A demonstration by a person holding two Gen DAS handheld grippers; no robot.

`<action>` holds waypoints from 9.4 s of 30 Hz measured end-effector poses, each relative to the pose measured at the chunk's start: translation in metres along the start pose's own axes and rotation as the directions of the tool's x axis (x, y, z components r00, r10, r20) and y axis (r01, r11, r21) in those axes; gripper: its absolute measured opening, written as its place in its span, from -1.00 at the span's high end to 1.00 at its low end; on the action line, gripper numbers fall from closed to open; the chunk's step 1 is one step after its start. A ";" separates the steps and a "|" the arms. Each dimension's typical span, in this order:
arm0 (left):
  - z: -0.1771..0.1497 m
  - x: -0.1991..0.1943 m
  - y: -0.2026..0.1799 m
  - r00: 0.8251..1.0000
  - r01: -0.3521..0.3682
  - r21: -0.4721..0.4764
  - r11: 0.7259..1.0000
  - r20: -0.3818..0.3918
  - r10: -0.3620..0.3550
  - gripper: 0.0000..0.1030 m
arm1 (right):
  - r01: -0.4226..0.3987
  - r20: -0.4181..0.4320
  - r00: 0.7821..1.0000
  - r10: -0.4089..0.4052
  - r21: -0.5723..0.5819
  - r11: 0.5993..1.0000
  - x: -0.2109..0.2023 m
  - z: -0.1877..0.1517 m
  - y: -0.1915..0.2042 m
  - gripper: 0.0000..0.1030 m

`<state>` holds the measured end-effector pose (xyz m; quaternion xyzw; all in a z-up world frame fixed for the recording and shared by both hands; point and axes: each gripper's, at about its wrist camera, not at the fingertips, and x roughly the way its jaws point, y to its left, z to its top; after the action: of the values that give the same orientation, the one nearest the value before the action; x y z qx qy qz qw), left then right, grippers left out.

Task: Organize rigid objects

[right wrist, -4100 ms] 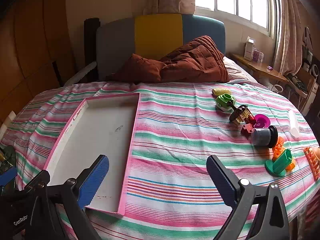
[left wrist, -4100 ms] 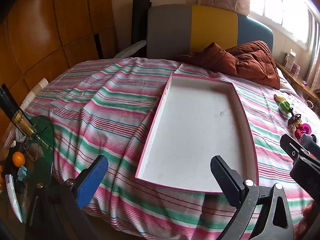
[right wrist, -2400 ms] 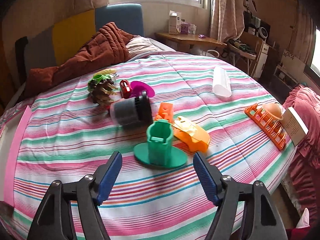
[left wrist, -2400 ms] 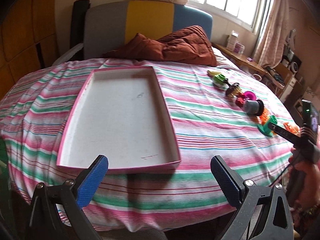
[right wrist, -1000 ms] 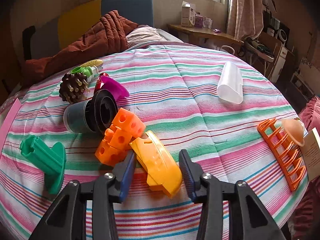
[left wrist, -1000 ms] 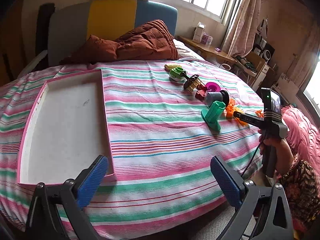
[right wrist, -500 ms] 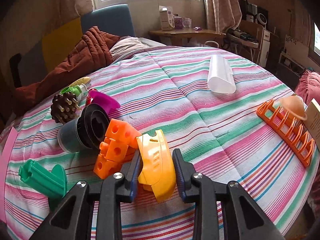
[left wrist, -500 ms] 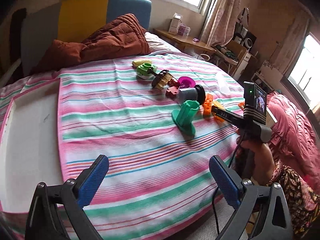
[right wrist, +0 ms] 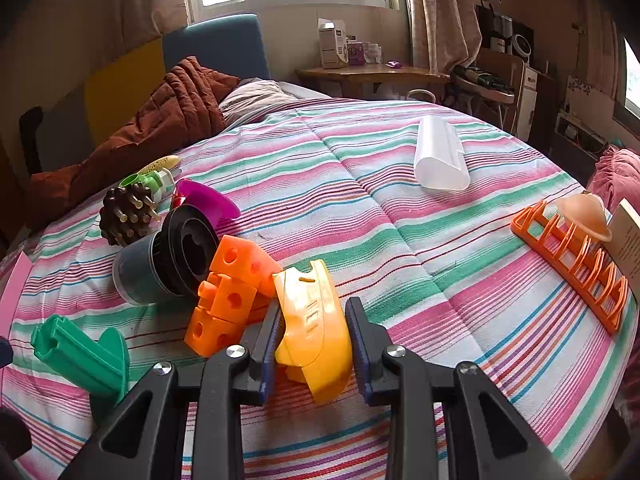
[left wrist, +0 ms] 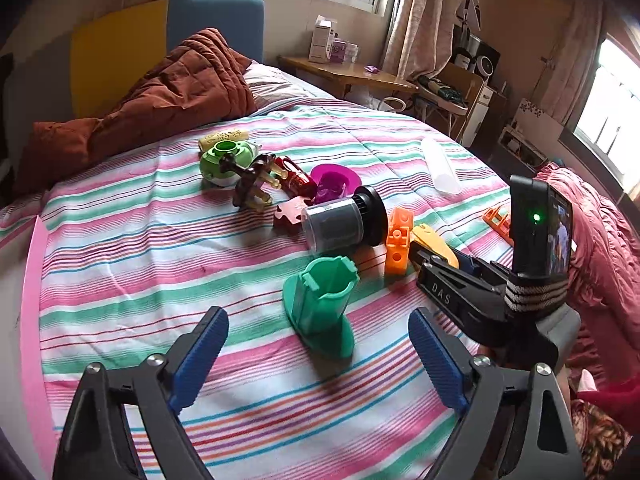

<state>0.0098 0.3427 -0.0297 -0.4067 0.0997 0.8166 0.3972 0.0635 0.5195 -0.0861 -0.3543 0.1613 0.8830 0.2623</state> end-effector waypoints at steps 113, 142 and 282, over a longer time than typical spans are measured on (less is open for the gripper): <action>-0.123 -0.149 0.238 0.901 -0.362 -0.436 0.824 0.064 0.429 -0.97 | -0.218 -0.015 0.975 0.220 -0.190 0.957 -0.072 -0.042 0.129 0.42; -0.142 -0.174 0.271 0.885 -0.350 -0.549 0.759 0.072 0.460 -0.98 | -0.547 -0.389 0.831 0.397 -0.439 0.713 -0.006 -0.013 0.442 0.42; -0.122 -0.154 0.121 0.961 -0.163 -0.278 0.946 0.170 0.216 -1.00 | -0.068 -0.075 0.995 0.063 -0.059 0.996 0.021 0.036 0.066 -0.17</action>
<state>0.0472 0.1158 -0.0137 -0.3605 -0.0101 0.8936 0.2672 -0.0068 0.4905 -0.0694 -0.3888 0.1553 0.8821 0.2160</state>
